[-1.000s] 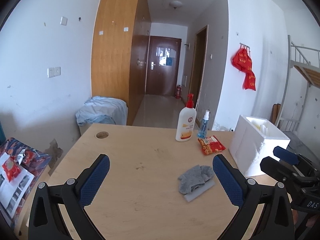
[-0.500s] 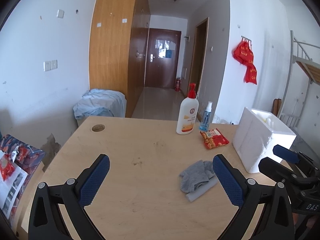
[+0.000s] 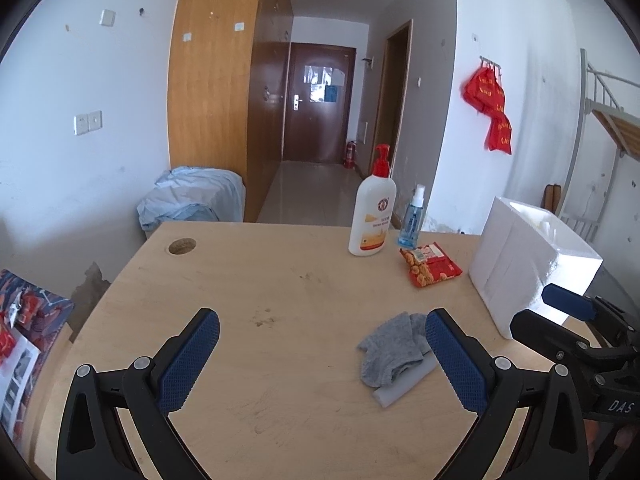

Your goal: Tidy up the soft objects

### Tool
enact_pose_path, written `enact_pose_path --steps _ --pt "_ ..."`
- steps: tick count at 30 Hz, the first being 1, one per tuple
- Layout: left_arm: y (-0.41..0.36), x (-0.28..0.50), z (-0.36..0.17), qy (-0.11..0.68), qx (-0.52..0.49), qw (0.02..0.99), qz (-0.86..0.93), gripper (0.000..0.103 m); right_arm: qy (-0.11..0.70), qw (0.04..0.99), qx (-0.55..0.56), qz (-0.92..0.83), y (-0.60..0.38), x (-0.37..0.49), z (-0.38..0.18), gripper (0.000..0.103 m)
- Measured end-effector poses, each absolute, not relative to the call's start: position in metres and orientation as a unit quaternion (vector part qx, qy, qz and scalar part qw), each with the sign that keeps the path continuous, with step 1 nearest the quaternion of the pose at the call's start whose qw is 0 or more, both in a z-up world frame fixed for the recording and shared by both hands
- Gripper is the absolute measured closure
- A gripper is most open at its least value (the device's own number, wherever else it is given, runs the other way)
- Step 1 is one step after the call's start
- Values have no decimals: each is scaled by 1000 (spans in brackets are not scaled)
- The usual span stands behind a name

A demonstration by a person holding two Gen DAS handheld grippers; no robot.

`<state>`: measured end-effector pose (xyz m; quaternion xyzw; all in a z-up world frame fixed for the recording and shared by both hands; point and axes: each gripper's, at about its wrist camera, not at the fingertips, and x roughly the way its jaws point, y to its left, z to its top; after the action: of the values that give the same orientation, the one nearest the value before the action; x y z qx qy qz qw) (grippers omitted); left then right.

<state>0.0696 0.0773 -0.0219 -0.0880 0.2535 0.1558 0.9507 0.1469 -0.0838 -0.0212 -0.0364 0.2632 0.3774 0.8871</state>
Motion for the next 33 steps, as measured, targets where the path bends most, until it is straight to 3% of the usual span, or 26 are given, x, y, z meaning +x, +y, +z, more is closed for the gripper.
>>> enact_pose_path --steps 20,33 --pt "101 114 -56 299 -95 940 132 0 317 864 -69 385 -66 178 -55 12" --pt "120 134 -82 329 -112 932 100 0 376 829 -116 398 -19 206 -96 31"
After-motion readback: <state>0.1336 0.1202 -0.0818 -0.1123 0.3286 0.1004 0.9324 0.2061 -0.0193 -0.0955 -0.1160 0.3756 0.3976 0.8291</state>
